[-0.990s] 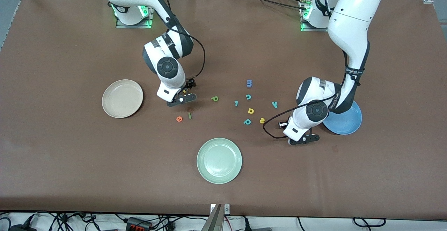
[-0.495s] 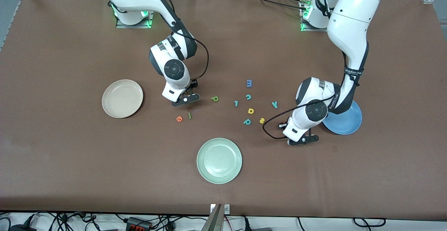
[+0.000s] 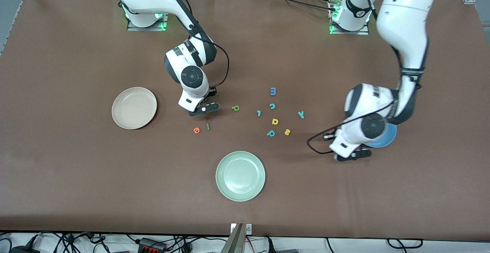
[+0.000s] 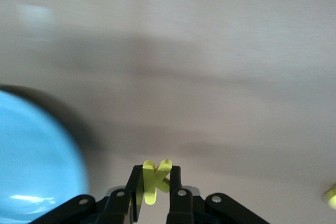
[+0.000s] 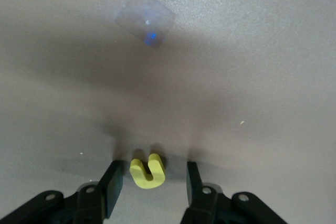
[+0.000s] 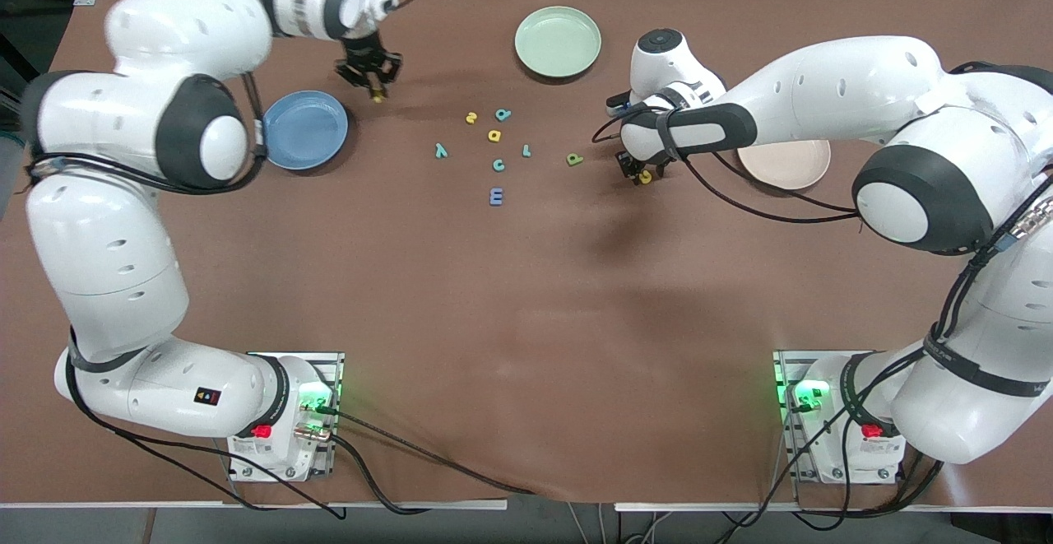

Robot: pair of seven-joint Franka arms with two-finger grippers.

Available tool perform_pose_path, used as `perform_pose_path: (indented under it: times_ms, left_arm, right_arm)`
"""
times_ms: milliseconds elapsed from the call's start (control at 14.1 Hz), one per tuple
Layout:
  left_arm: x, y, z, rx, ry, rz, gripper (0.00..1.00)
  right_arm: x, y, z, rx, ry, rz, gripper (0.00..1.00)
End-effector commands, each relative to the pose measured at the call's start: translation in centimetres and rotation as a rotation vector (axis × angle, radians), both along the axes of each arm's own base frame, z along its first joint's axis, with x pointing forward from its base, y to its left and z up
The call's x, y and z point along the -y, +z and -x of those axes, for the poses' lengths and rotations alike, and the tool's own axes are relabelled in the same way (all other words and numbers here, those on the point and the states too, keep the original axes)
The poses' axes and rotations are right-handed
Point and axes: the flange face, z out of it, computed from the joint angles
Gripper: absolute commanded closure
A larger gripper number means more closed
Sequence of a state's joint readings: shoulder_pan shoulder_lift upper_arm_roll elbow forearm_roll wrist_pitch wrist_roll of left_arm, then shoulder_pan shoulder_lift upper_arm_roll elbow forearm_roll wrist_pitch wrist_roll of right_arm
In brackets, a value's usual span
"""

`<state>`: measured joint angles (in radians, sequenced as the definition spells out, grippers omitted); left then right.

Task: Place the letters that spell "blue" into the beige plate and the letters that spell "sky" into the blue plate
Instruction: 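Drop the u on the tan plate while the left gripper drops k on blue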

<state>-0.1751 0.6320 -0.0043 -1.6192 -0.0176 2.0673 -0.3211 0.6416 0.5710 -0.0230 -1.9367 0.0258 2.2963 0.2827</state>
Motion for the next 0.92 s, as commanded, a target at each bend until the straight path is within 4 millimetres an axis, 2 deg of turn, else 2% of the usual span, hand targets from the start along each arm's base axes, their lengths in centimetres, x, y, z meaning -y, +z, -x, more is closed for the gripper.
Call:
perform_pose_path:
  times_ms: [0, 141, 283, 354, 424, 495, 566, 707, 848]
  left_arm:
    - [-6.7, 1.5, 1.0, -0.087, -0.06, 0.026, 0.9]
    - [-9.8, 0.1, 2.1, -0.141, -0.064, 0.039, 0.9]
    - [-12.7, -2.1, 3.4, -0.162, -0.057, 0.054, 0.9]
    - [-12.8, -2.7, 3.8, -0.153, -0.057, 0.054, 0.86]
    - [-12.6, -2.8, 3.8, -0.151, -0.057, 0.054, 0.66]
    - [-12.1, -2.7, 3.7, -0.15, -0.056, 0.052, 0.16]
    - [-11.8, -2.2, 3.6, -0.147, -0.059, 0.055, 0.0]
    - [-10.9, -0.4, 3.6, -0.141, -0.071, 0.057, 0.0]
    - [-6.7, 1.6, 4.0, -0.14, -0.133, 0.082, 0.0]
  right_arm:
    - [-0.1, -0.4, 0.3, -0.002, -0.014, 0.005, 0.67]
    - [0.0, -0.4, 0.3, -0.007, -0.015, 0.009, 0.85]
    - [0.1, 0.2, -0.1, 0.0, -0.018, 0.003, 0.91]
    - [0.1, 0.8, -0.6, 0.011, -0.02, -0.005, 0.91]
    - [0.4, 2.4, -1.3, 0.034, -0.028, -0.018, 0.91]
    - [1.5, 3.9, -2.6, 0.055, -0.036, -0.028, 0.91]
    - [4.3, 5.4, -4.3, 0.063, -0.081, -0.023, 0.91]
    - [10.5, 6.8, -7.6, 0.041, -0.134, -0.007, 0.91]
    - [16.2, 8.2, -9.5, 0.029, -0.214, -0.006, 0.91]
